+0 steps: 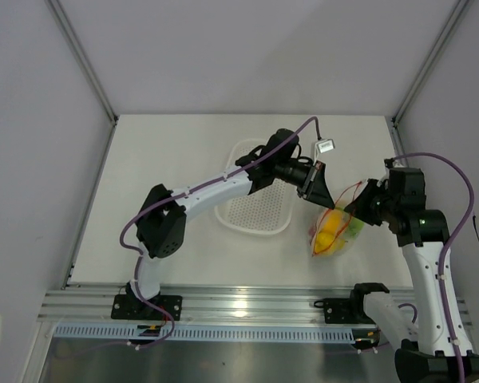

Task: Place the food in the zip-top bag and seal the zipper
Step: Zip the zipper food storage bag at the center of the board.

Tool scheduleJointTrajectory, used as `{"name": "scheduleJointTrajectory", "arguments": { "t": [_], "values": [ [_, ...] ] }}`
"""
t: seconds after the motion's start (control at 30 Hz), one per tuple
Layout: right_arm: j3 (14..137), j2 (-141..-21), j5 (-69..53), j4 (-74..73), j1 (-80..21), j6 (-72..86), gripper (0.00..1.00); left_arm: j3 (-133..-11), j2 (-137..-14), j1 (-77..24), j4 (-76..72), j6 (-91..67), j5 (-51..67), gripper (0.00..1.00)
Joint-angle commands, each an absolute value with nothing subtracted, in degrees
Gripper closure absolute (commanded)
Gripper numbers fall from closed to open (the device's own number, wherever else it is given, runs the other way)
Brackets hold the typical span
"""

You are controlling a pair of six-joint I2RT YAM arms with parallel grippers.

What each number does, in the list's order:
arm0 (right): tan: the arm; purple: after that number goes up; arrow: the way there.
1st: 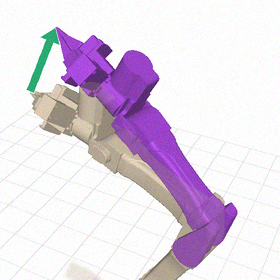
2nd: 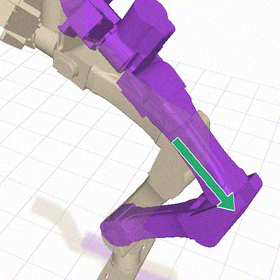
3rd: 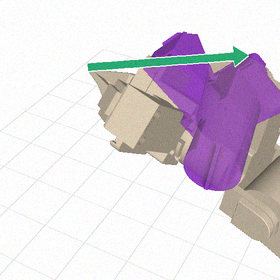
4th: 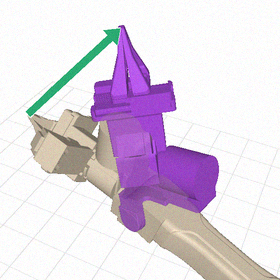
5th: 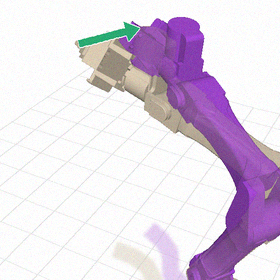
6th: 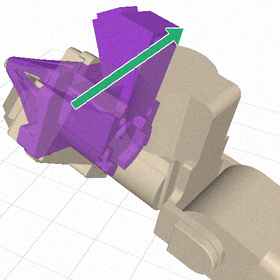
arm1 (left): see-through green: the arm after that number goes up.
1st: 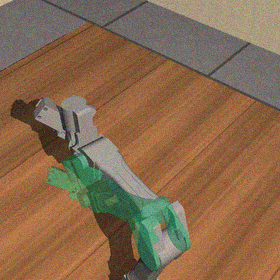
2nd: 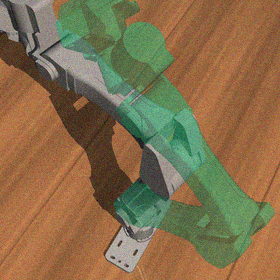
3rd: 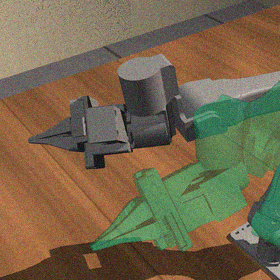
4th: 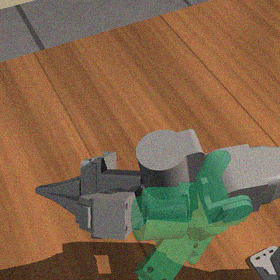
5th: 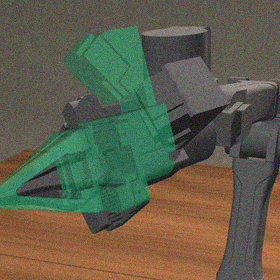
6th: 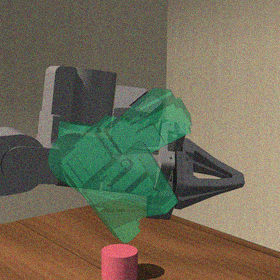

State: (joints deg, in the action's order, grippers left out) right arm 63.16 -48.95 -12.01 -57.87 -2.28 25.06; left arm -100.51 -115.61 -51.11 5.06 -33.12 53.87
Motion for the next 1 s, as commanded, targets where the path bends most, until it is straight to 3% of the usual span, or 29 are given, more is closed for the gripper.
{"name": "scheduleJointTrajectory", "arguments": {
  "t": [0.0,0.13,0.23,0.3,0.37,0.77,0.87,0.97],
  "values": [
    [61.5,-49.0,-12.8,-55.4,-2.7,29.4,1.0,-101.0,-114.9,-51.8,-1.4,-33.9,58.7,0.99],
    [59.9,-49.6,-11.2,-54.0,-3.0,32.2,1.0,-100.0,-115.3,-51.9,-0.7,-33.6,57.3,0.97],
    [59.6,-49.4,-10.4,-53.4,-3.1,33.4,1.0,-99.7,-115.5,-51.9,-0.5,-33.7,55.9,0.73],
    [59.8,-49.1,-9.4,-53.4,-3.1,34.5,1.0,-99.2,-115.4,-51.9,-0.4,-33.6,55.5,0.52],
    [59.9,-49.0,-9.5,-53.2,-3.0,35.2,1.0,-99.1,-115.2,-51.9,-0.4,-33.1,54.8,0.41],
    [58.8,-47.6,-9.8,-53.3,-3.0,35.1,1.0,-93.3,-100.9,-51.9,13.6,-21.8,30.3,0.18],
    [58.4,-47.4,-10.3,-53.1,-2.9,35.0,1.0,-94.8,-98.7,-51.7,17.8,-17.7,22.2,0.06],
    [58.6,-47.4,-10.9,-53.0,-2.9,34.4,1.0,-97.8,-99.4,-51.2,21.2,-13.6,18.1,0.01]
  ]
}}
